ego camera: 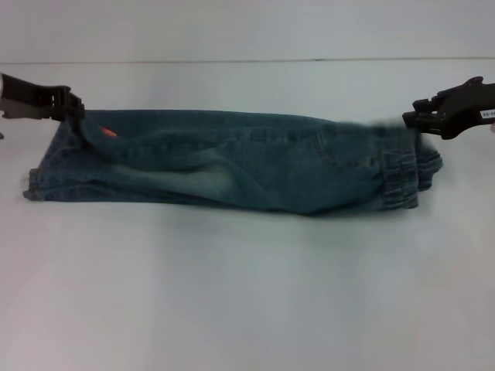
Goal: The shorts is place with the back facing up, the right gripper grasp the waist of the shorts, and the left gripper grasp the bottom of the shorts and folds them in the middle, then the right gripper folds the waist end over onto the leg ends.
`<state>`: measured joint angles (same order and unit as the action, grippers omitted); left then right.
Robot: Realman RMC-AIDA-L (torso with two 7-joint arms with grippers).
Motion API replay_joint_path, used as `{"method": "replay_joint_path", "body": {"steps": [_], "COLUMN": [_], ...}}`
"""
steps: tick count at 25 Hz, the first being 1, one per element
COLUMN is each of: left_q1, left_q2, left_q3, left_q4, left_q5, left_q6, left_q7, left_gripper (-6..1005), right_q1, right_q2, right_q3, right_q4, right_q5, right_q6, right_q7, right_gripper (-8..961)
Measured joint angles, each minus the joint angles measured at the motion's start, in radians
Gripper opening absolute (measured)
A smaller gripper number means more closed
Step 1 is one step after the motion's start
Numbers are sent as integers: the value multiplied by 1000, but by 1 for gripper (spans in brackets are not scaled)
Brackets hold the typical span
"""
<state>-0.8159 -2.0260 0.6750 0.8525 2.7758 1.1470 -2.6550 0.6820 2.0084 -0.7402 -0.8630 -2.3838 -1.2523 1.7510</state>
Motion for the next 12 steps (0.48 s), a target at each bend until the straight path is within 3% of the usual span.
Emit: {"method": "replay_joint_path", "body": {"steps": [5,11,12], "left_q1": [-3,5,6], "left_q2": [3,0,0], "left_q3": [-2,6,6], "left_q4": [32,48,48], "left_q5": [5,5,5], "left_q6": [-4,5,6], "left_q7": [-28,-33,-31], "left_gripper": [209,437,559], "right_q1": [-5,-10,-12], "right_q2": [0,0,0], "right_q3": [0,0,1], "right_q4": [-5,-8,-9], "right_q5": [-2,1,2], "right_q6": [5,9,8], "right_q7": [3,2,1], "right_gripper": [301,559,581]}}
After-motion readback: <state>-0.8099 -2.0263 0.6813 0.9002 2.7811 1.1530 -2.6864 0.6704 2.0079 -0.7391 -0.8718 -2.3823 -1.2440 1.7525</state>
